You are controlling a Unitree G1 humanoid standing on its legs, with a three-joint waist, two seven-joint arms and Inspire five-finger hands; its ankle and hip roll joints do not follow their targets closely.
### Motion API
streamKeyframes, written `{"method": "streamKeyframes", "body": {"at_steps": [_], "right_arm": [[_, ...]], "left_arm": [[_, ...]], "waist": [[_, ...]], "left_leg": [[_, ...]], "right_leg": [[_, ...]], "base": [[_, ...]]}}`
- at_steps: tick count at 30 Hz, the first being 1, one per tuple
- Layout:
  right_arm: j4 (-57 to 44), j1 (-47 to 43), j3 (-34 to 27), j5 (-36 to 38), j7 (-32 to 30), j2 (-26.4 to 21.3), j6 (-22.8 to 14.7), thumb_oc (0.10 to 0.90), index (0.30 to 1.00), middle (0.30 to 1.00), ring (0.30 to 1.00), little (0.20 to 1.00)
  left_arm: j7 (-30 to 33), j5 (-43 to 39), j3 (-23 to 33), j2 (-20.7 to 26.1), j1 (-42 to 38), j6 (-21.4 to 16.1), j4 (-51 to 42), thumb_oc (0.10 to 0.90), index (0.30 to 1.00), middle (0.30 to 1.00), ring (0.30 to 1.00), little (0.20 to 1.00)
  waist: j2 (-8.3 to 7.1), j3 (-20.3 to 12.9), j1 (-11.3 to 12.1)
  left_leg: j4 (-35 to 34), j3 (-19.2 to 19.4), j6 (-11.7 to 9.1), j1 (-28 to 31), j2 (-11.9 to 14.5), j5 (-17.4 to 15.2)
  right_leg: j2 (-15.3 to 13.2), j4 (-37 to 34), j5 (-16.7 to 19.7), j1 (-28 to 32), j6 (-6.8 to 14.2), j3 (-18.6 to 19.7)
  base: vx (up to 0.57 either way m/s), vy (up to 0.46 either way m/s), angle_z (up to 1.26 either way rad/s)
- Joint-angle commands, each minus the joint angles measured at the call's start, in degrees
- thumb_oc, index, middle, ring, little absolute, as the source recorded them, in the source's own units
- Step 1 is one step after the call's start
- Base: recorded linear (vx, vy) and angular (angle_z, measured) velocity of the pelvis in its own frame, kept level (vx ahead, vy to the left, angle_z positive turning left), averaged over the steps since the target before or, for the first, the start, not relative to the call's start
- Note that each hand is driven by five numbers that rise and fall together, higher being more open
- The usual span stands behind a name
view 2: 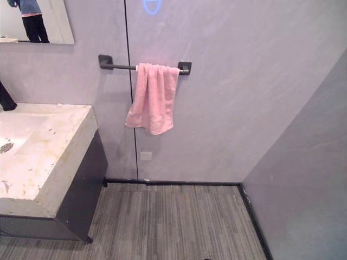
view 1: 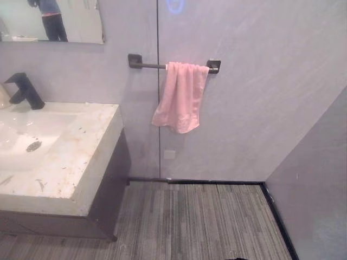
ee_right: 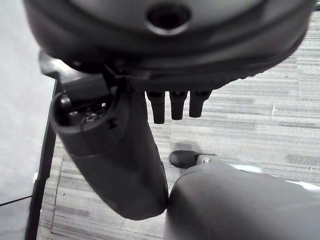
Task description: Organize the bathroom.
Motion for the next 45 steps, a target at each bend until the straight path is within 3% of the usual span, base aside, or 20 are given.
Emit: {"method": "streamKeyframes", "body": {"at_steps": [1, 6, 14, 25, 27, 30, 33, 34, 37, 40, 42, 43, 45], "right_arm": [[3.1, 1.4, 2.0, 1.5, 0.0, -1.1, 2.6, 0.800, 0.900, 0.900, 0.900, 0.900], [2.8, 1.6, 1.5, 1.1, -0.2, -0.8, 3.2, 0.800, 0.900, 0.900, 0.900, 0.900], [2.9, 2.0, 0.8, -0.2, -0.2, -0.8, 2.2, 0.800, 0.900, 0.900, 0.900, 0.900], [2.6, 1.7, 0.7, -0.9, -0.3, -1.5, 2.4, 0.800, 0.900, 0.900, 0.900, 0.900], [2.7, 1.1, 0.8, -0.5, -0.4, -1.8, 2.1, 0.800, 0.900, 0.900, 0.900, 0.900], [2.3, 0.6, 0.5, 1.1, -0.7, -2.1, 1.4, 0.800, 0.900, 0.900, 0.900, 0.900], [1.1, 0.4, 0.0, 2.9, -0.6, -3.1, 0.0, 0.800, 0.900, 0.900, 0.900, 0.900], [0.5, 0.6, -0.1, 3.9, -0.7, -3.8, -0.2, 0.800, 0.900, 0.900, 0.900, 0.900], [0.5, 1.2, -0.3, 3.4, -0.3, -4.7, -0.6, 0.800, 0.900, 0.900, 0.900, 0.900], [0.7, 2.1, -1.0, 3.0, 0.4, -5.2, -1.9, 0.800, 0.900, 0.900, 0.900, 0.900], [0.9, 2.4, -1.3, 3.0, 0.8, -5.1, -2.3, 0.800, 0.900, 0.900, 0.900, 0.900], [1.8, 2.5, -1.5, 3.9, 1.6, -4.5, -2.6, 0.800, 0.900, 0.900, 0.900, 0.900], [3.6, 1.6, -0.8, 4.8, 2.4, -4.3, -1.7, 0.800, 0.900, 0.900, 0.900, 0.900]], "left_arm": [[0.4, -1.2, -0.7, -1.6, -2.9, 4.5, 4.6, 0.800, 0.900, 0.900, 0.900, 0.900], [0.7, -5.2, 0.1, -2.0, -3.1, 7.6, 5.3, 0.800, 0.900, 0.900, 0.900, 0.900], [-8.7, -11.4, 1.6, -2.3, -2.7, 13.3, 5.9, 0.800, 0.900, 0.900, 0.900, 0.900], [-6.9, -9.6, 2.7, -1.8, -2.7, 11.4, 6.4, 0.800, 0.900, 0.900, 0.900, 0.900], [-6.6, -7.0, 2.8, -1.5, -3.0, 6.0, 6.1, 0.800, 0.900, 0.900, 0.900, 0.900], [-6.9, -1.2, 1.9, -1.0, -3.7, 2.2, 4.9, 0.800, 0.900, 0.900, 0.900, 0.900], [-10.1, 2.2, -0.7, -0.8, -4.0, 2.9, 3.5, 0.800, 0.900, 0.900, 0.900, 0.900], [-10.7, 1.2, -1.7, -0.7, -3.8, 3.5, 2.6, 0.800, 0.900, 0.900, 0.900, 0.900], [-11.4, 0.0, -2.4, -0.4, -3.4, 3.0, 2.2, 0.800, 0.900, 0.900, 0.900, 0.900], [-10.7, -0.1, -2.8, -0.3, -2.6, 1.6, 1.4, 0.800, 0.900, 0.900, 0.900, 0.900], [-9.8, -0.5, -2.7, -0.1, -2.3, 1.6, 1.1, 0.800, 0.900, 0.900, 0.900, 0.900], [-8.6, -1.1, -2.0, 0.3, -1.8, 0.9, 0.8, 0.800, 0.900, 0.900, 0.900, 0.900], [-8.4, -1.7, -2.0, 0.2, -1.9, -0.1, 1.1, 0.800, 0.900, 0.900, 0.900, 0.900]], "waist": [[2.40, 1.1, -1.0], [2.40, 0.5, -1.4], [2.70, 0.1, -1.6], [2.72, 1.2, -1.6], [2.58, 2.0, -1.4], [2.48, 3.3, -1.0], [3.68, 5.6, -1.7], [4.00, 6.6, -2.2], [3.63, 7.2, -3.6], [2.16, 9.3, -5.0], [1.73, 10.2, -5.1], [1.09, 12.1, -4.6], [1.16, 12.7, -4.6]], "left_leg": [[0.1, 3.3, 0.0, -0.7, -0.4, -4.4], [0.1, 3.5, 0.1, -0.5, -0.5, -4.6], [0.1, 3.8, 0.1, -0.5, -0.6, -4.7], [2.1, 4.5, 0.7, -0.9, -0.9, -5.6], [5.7, 4.9, 1.2, -2.3, -1.1, -7.0], [10.7, 4.7, 2.5, -5.1, -1.6, -8.8], [13.6, 5.9, 4.7, -6.8, -1.5, -10.9], [15.7, 6.5, 4.9, -6.9, -1.6, -12.1], [19.2, 6.4, 4.3, -6.5, -3.1, -14.5], [25.2, 6.4, 3.9, -7.4, -4.9, -19.3], [26.8, 6.8, 3.9, -7.7, -4.8, -20.4], [29.8, 7.6, 3.9, -8.1, -3.6, -22.2], [30.9, 7.1, 4.3, -8.8, -2.7, -23.0]], "right_leg": [[1.4, 6.1, -7.1, -0.6, 4.3, -3.6], [1.3, 6.0, -7.1, -0.5, 4.5, -3.5], [1.0, 6.3, -7.1, -0.8, 4.6, -3.5], [0.1, 8.6, -7.9, -2.0, 4.7, -3.1], [-0.7, 11.6, -8.7, -3.3, 4.7, -2.7], [-2.2, 19.3, -10.1, -6.3, 5.1, -1.9], [-5.1, 37.3, -4.1, -16.3, 5.1, -0.1], [-6.3, 38.4, -0.8, -19.3, 4.8, 0.6], [-7.2, 24.7, 1.6, -19.3, 5.0, 2.1], [-8.3, 7.1, 5.2, -20.3, 7.1, 3.2], [-8.8, 4.4, 6.3, -20.8, 7.5, 2.7], [-9.9, 5.2, 7.1, -22.1, 7.8, 0.4], [-9.4, 7.0, 4.5, -22.2, 7.9, 0.9]], "base": [[0.04, 0.016, -0.02], [0.03, 0.014, -0.01], [0.01, 0.011, -0.01], [0.03, 0.029, -0.03], [0.05, 0.065, -0.13], [0.03, 0.045, -0.12], [0.03, 0.077, -0.26], [0.13, 0.017, -0.43], [0.28, -0.129, -0.08], [0.28, -0.238, -0.03], [0.24, -0.340, -0.02], [0.35, -0.539, 0.08], [0.41, -0.532, 0.31]]}}
